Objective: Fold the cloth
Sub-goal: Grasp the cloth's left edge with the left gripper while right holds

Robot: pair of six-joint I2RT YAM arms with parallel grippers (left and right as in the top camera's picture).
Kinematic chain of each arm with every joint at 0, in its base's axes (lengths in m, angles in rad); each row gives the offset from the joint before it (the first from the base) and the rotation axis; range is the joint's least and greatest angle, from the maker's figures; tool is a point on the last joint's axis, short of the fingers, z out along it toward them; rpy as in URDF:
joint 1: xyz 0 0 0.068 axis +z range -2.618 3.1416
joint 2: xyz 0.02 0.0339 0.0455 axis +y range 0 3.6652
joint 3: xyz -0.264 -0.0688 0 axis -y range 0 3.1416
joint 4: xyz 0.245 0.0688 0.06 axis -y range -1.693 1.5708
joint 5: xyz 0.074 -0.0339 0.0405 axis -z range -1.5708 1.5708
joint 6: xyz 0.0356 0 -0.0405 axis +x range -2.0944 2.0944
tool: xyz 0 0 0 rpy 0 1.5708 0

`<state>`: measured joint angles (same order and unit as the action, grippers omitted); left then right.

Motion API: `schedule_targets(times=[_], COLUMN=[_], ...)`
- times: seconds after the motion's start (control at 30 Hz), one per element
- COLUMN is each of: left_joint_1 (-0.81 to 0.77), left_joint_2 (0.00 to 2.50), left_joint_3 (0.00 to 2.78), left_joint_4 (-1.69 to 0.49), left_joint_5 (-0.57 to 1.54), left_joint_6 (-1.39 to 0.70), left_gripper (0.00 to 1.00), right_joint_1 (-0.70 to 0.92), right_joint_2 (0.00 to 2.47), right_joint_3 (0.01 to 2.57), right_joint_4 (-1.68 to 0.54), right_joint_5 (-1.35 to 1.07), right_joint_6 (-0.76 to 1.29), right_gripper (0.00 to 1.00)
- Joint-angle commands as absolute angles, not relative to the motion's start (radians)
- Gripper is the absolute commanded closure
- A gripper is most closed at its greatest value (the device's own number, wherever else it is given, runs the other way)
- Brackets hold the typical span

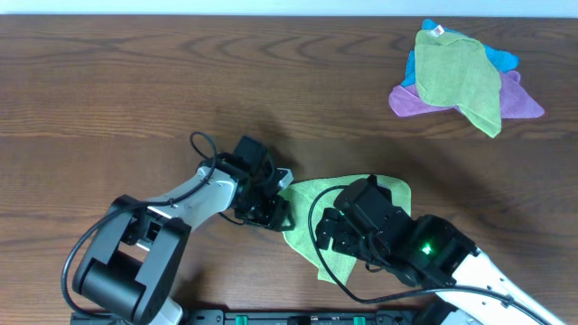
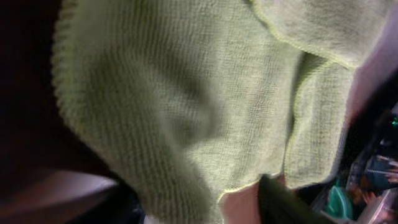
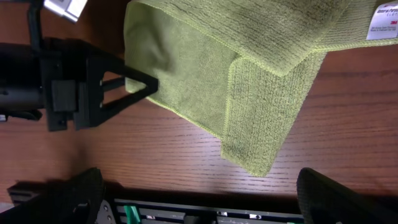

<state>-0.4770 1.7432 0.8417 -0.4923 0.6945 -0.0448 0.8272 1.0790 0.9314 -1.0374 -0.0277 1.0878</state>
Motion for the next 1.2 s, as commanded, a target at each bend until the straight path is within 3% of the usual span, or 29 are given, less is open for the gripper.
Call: schedule_targets(times=[0.0,0.1,0.4,0.63,0.93,1.17], left_joint_1=[-0.479,-0.478,-0.476,-0.476,-0.478,-0.477], left_joint_2=[1.773,1.775,1.76,1.759,1.76,1.76], left_joint_3=[0.833,0.833,0.921,1.071,1.077,1.077], left_joint_4=[-0.499,-0.498,-0.558,-0.584,-0.543,-0.542], left_joint_5=[0.586,0.528,0.519,0.524,0.525,0.525], left_joint_6=[-0.029,-0.029,-0.078,-0.091,-0.112,-0.113], left_gripper=[0.89,0.94,0.94,0.94,0.94,0.94], right_joint_1=[0.834,0.834,0.848,0.888,0.882,0.888], right_joint_2=[1.079,1.079,1.079,1.085,1.135,1.285], right_joint_3=[0.925,0.925,0.925,0.832,0.692,0.692], right_joint_4=[-1.04,-1.04,-1.052,-1.087,-0.742,-0.711], right_joint_5=[-0.011,-0.011,-0.158,-0.136,-0.102,-0.133], right_joint_6=[1.076,1.076,1.116,1.201,1.274,1.478], right_gripper=[0.02,0.02,0.07,0.06,0.09,0.09])
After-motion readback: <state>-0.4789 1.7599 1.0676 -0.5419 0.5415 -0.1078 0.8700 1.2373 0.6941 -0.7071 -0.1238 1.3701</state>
